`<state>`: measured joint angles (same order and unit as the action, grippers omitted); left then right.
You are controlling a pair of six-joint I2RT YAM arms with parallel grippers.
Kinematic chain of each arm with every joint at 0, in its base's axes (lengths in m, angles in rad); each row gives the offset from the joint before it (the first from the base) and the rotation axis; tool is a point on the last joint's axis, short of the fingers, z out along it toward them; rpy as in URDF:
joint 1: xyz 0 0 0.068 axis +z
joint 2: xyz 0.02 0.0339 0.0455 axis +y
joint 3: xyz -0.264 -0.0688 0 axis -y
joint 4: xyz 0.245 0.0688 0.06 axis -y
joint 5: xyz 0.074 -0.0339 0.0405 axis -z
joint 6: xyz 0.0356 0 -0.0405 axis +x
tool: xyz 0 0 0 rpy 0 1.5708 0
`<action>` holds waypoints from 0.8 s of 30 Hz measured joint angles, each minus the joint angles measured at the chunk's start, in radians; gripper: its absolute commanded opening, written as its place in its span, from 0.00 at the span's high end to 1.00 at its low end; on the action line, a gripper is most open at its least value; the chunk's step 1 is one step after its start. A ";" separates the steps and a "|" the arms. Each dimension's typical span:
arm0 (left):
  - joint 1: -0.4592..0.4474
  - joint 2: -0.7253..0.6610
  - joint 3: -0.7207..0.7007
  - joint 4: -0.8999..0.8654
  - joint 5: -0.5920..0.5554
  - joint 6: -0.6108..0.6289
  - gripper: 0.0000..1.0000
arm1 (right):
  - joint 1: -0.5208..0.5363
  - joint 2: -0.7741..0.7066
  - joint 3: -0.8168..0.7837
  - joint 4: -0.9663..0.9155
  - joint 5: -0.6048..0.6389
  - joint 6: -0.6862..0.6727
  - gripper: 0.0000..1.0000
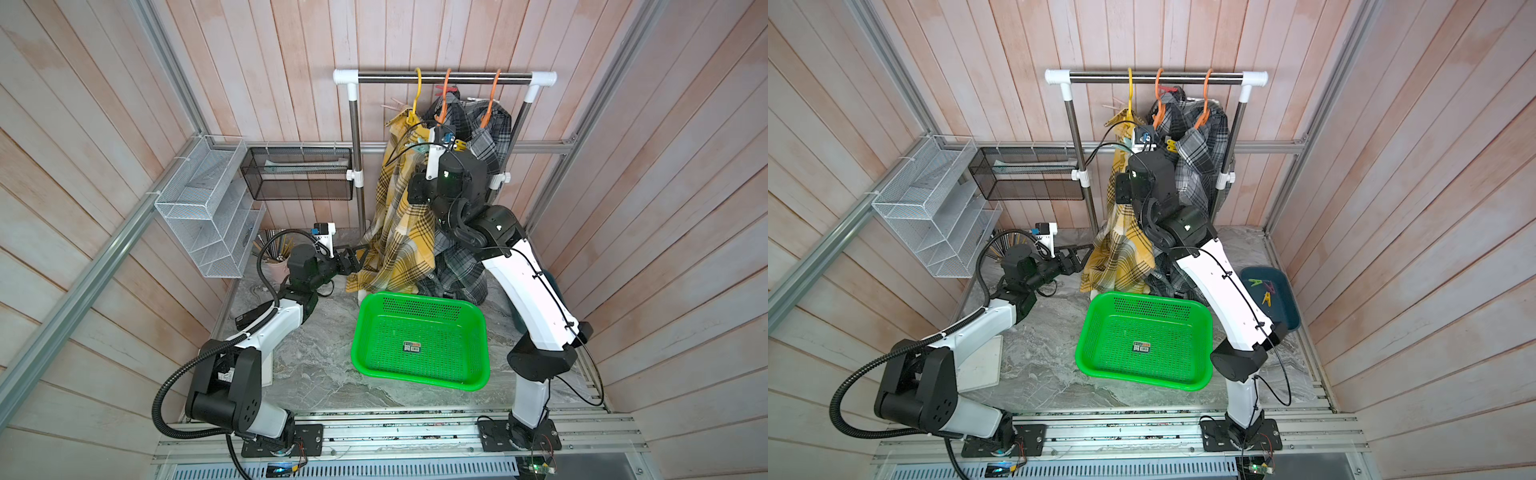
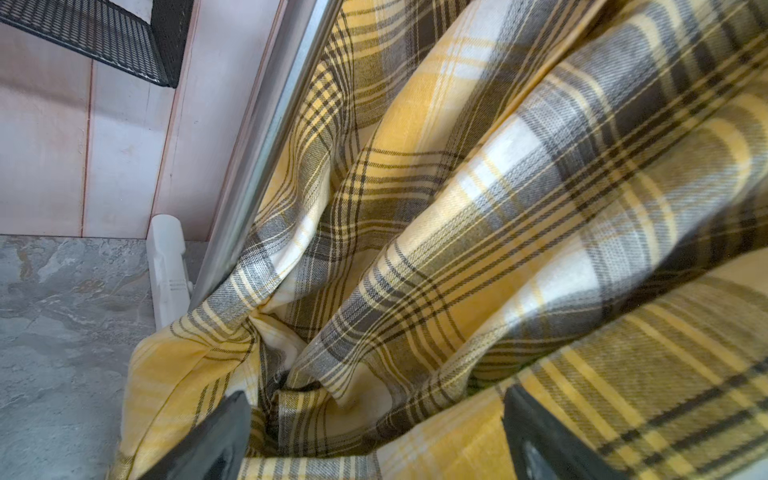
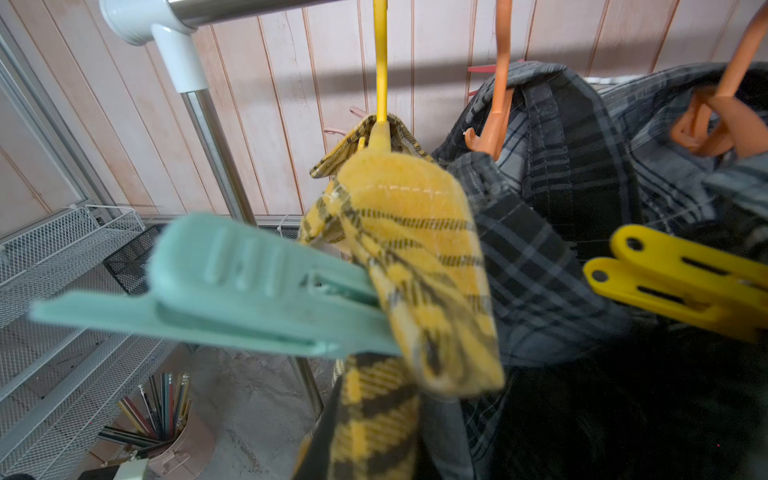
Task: Remove the clothespins securing long-sleeve shirts to the hanger
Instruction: Pick up the hanger from the clothesline.
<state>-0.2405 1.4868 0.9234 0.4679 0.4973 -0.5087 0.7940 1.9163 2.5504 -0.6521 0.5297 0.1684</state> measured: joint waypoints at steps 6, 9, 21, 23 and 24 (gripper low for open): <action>0.000 -0.015 -0.019 0.003 -0.002 0.000 0.04 | -0.003 0.001 0.002 0.027 -0.012 -0.051 1.00; 0.002 -0.016 -0.019 0.003 -0.004 0.000 0.04 | -0.004 0.001 0.002 0.048 -0.025 -0.080 1.00; 0.009 -0.025 -0.019 0.002 -0.008 0.004 0.04 | 0.007 0.000 0.001 0.142 -0.056 -0.188 1.00; 0.009 -0.025 -0.019 0.002 -0.009 0.005 0.04 | 0.011 -0.002 0.001 0.159 -0.056 -0.204 1.00; 0.009 -0.026 -0.019 0.002 -0.009 0.007 0.04 | 0.011 -0.002 0.001 0.165 -0.057 -0.209 1.00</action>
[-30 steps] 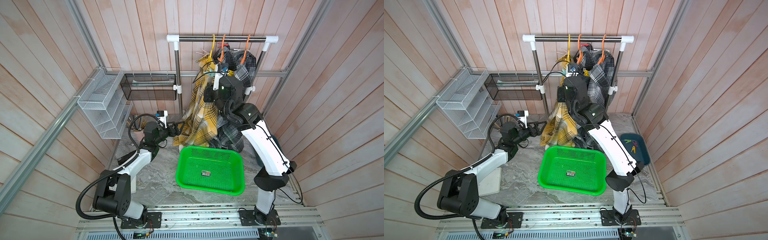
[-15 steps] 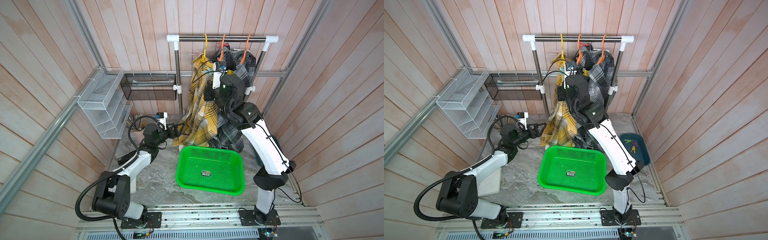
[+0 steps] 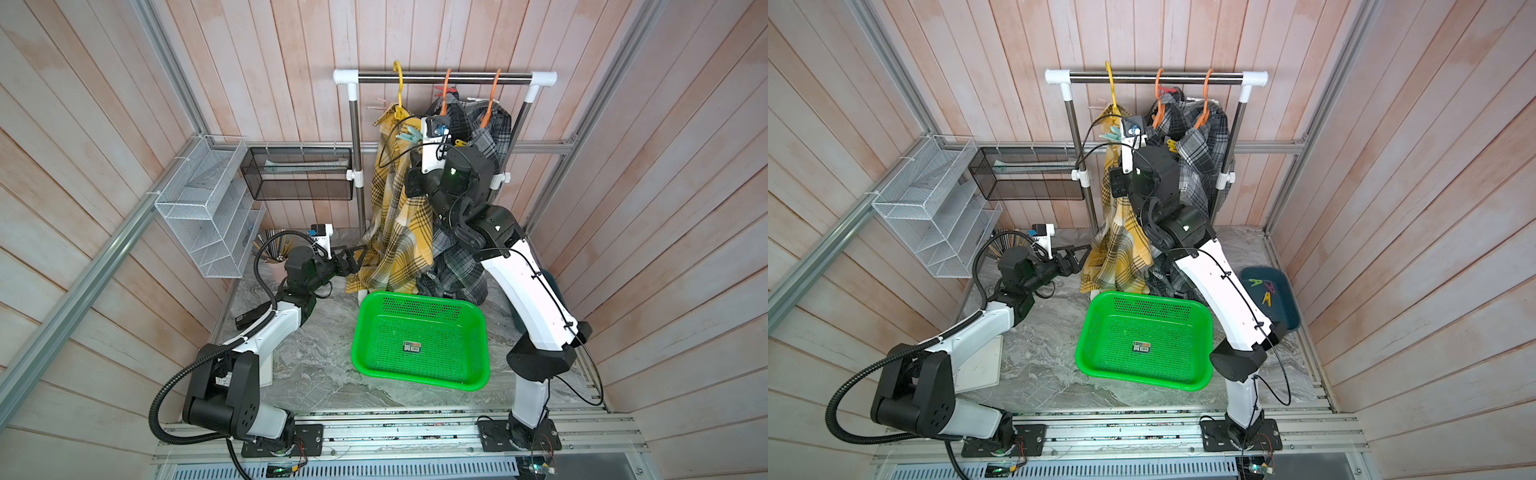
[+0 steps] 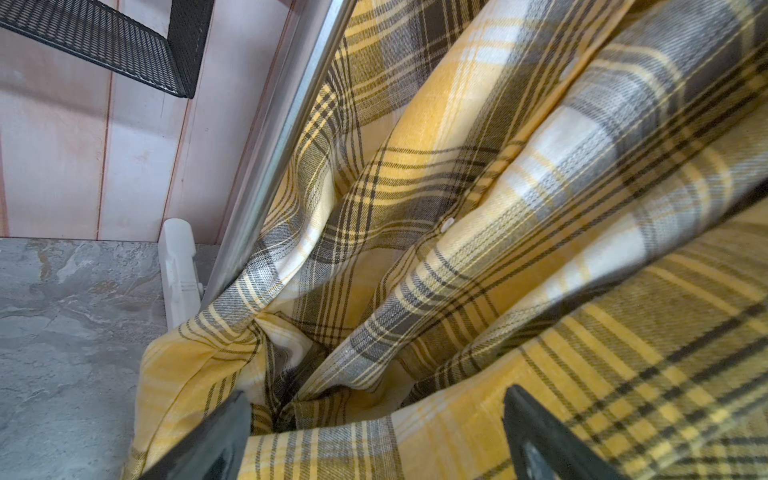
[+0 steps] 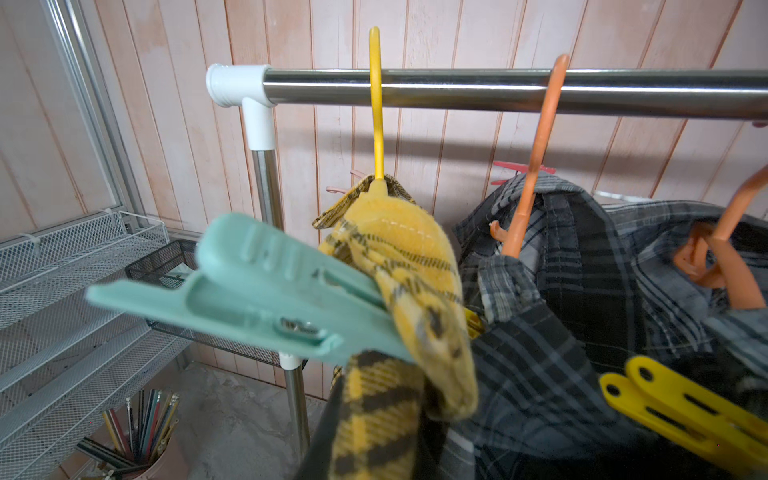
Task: Remove the clothespins securing long-sleeve shirts to the hanger
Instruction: Pick up the hanger from the clothesline.
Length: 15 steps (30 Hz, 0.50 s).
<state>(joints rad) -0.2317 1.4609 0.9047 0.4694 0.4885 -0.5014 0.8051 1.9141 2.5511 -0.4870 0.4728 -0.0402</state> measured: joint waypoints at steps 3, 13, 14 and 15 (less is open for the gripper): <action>0.001 -0.005 0.000 -0.004 -0.003 0.003 0.04 | 0.005 -0.008 -0.002 0.020 -0.001 -0.018 1.00; 0.003 -0.018 0.000 -0.007 -0.018 0.012 0.04 | 0.021 -0.071 -0.042 0.081 -0.010 -0.068 1.00; 0.003 -0.018 0.000 -0.009 -0.018 0.013 0.04 | 0.024 -0.087 -0.066 0.090 -0.011 -0.071 1.00; 0.003 -0.018 0.000 -0.010 -0.019 0.013 0.04 | 0.027 -0.100 -0.088 0.096 -0.011 -0.074 1.00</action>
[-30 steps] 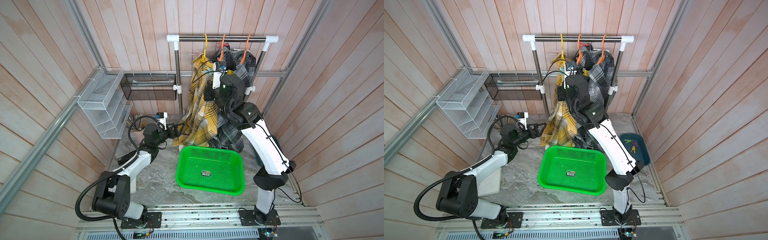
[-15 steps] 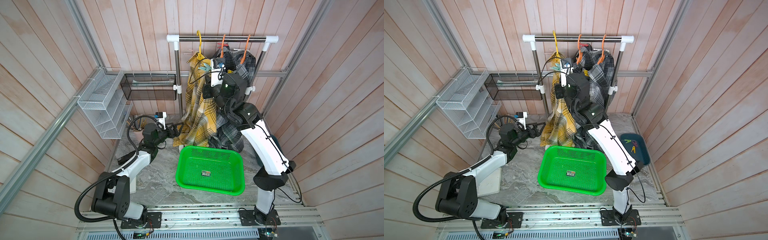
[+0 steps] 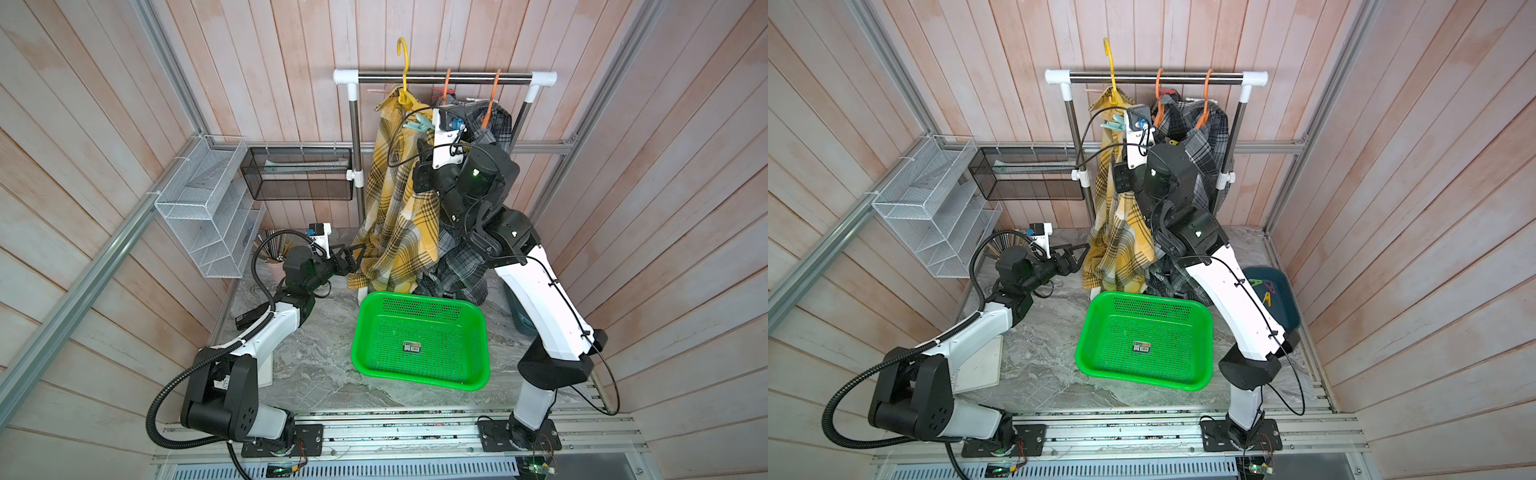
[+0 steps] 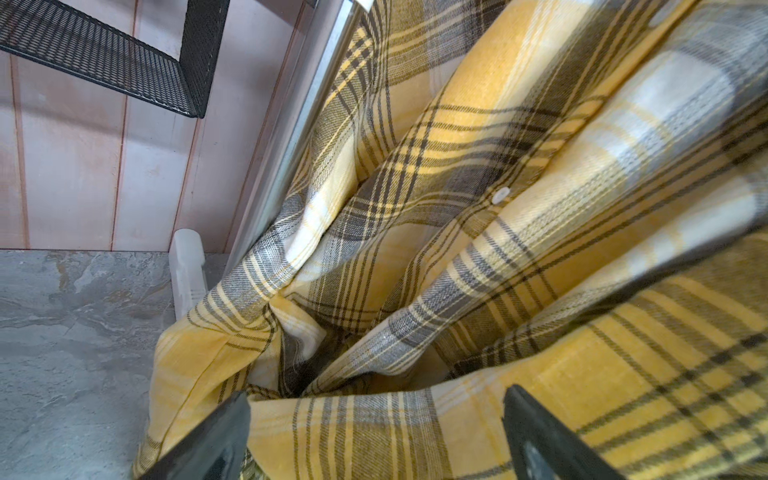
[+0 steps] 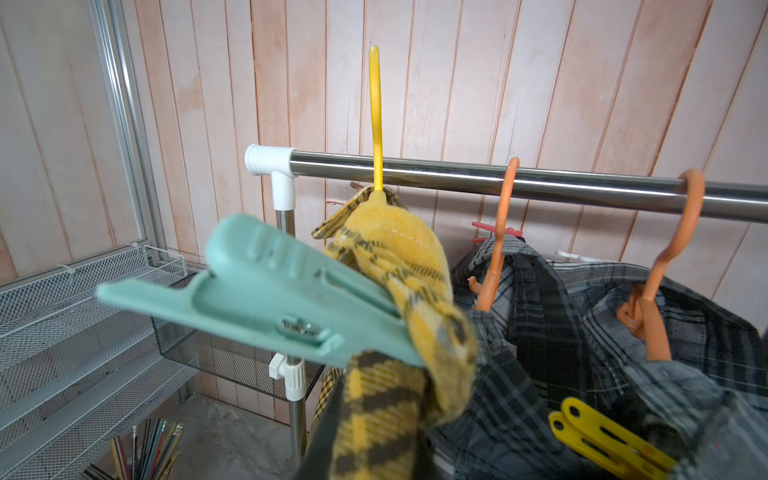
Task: Remove the clothespins securing long-sleeve shirts to the hanger
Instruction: Pick up the hanger from the clothesline, then place the long-sleeve shirt at the bin.
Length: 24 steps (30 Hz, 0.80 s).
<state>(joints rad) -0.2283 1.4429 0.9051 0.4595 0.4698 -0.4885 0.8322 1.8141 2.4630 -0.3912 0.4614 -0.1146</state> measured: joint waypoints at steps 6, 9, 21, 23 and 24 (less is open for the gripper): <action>0.001 0.000 0.004 -0.004 -0.005 0.014 0.04 | 0.047 -0.107 -0.183 0.069 0.004 -0.040 1.00; 0.001 0.000 0.004 -0.008 -0.007 0.017 0.04 | 0.066 -0.168 -0.282 0.109 0.008 -0.055 1.00; 0.011 0.000 0.010 -0.021 -0.023 0.036 0.04 | 0.077 -0.366 -0.584 0.200 0.014 -0.061 1.00; 0.014 0.003 0.021 -0.029 -0.023 0.037 0.04 | 0.077 -0.397 -0.634 0.204 0.014 -0.049 1.00; 0.016 0.006 0.026 -0.030 -0.024 0.040 0.04 | 0.077 -0.409 -0.652 0.203 0.013 -0.043 1.00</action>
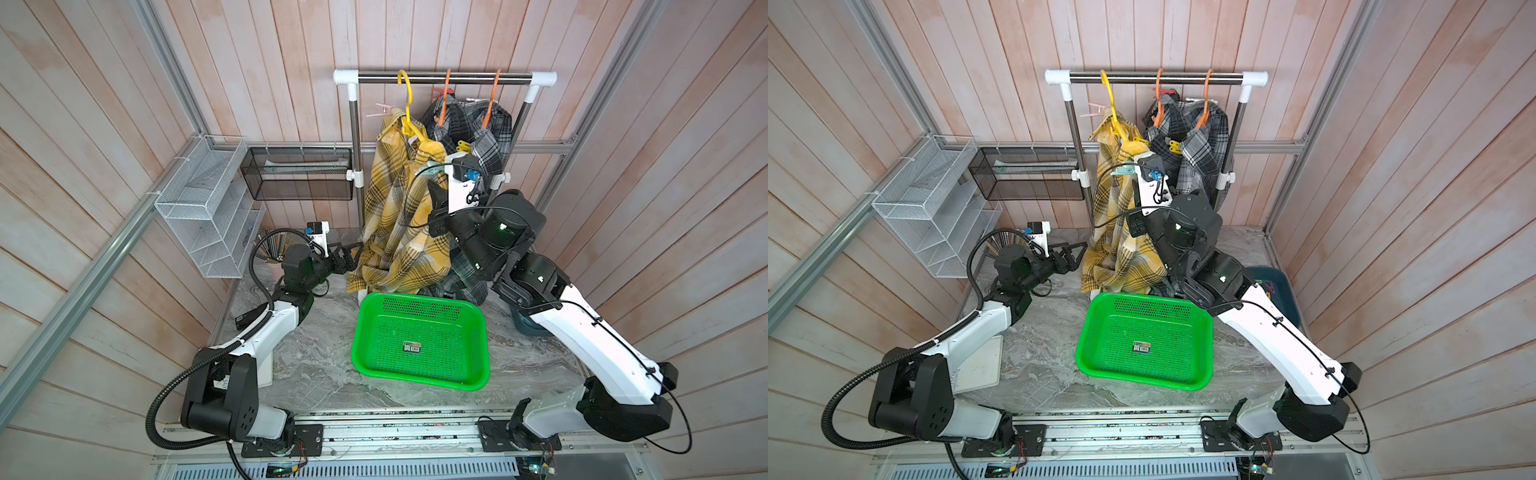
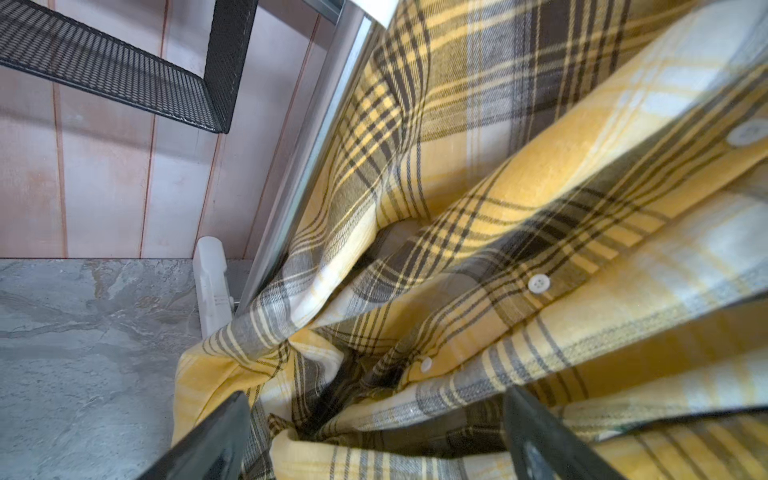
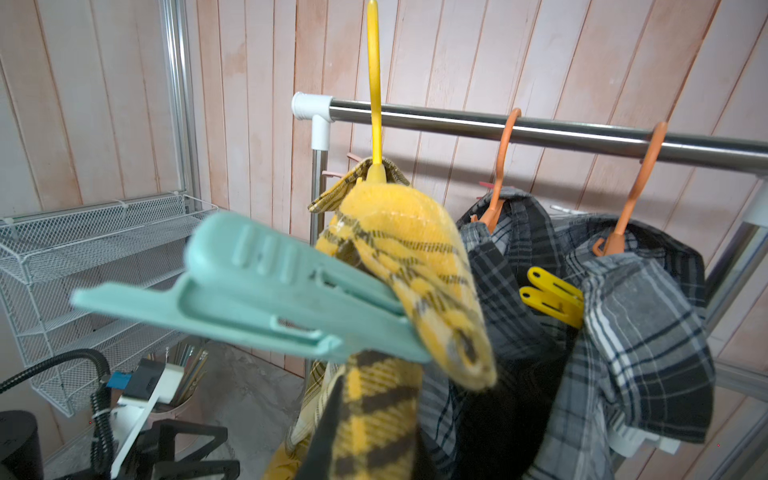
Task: Remove the clothespins securing long-sleeve shirts to the hanger
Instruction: Place the long-sleeve shirt at the bin.
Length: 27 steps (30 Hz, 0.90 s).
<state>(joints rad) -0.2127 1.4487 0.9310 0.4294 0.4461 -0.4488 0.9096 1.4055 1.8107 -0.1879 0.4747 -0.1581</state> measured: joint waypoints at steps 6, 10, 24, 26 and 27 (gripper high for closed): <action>0.005 0.032 0.013 -0.004 -0.008 0.015 0.03 | 0.000 -0.071 -0.103 -0.037 -0.006 0.048 1.00; 0.009 0.068 0.013 -0.004 -0.010 0.020 0.03 | 0.000 -0.121 -0.159 -0.083 -0.034 0.085 1.00; 0.011 0.178 0.012 0.142 0.094 0.020 0.03 | 0.000 -0.306 -0.365 -0.166 -0.240 0.208 1.00; 0.011 0.199 0.012 0.171 0.103 0.020 0.03 | 0.000 -0.330 -0.372 -0.167 -0.282 0.215 1.00; 0.011 0.210 0.012 0.179 0.105 0.021 0.03 | 0.000 -0.339 -0.374 -0.171 -0.300 0.218 1.00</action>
<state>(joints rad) -0.2012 1.6585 0.9432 0.6079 0.5507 -0.4278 0.9100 1.0664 1.4368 -0.3584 0.1749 0.0601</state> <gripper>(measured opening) 0.967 0.155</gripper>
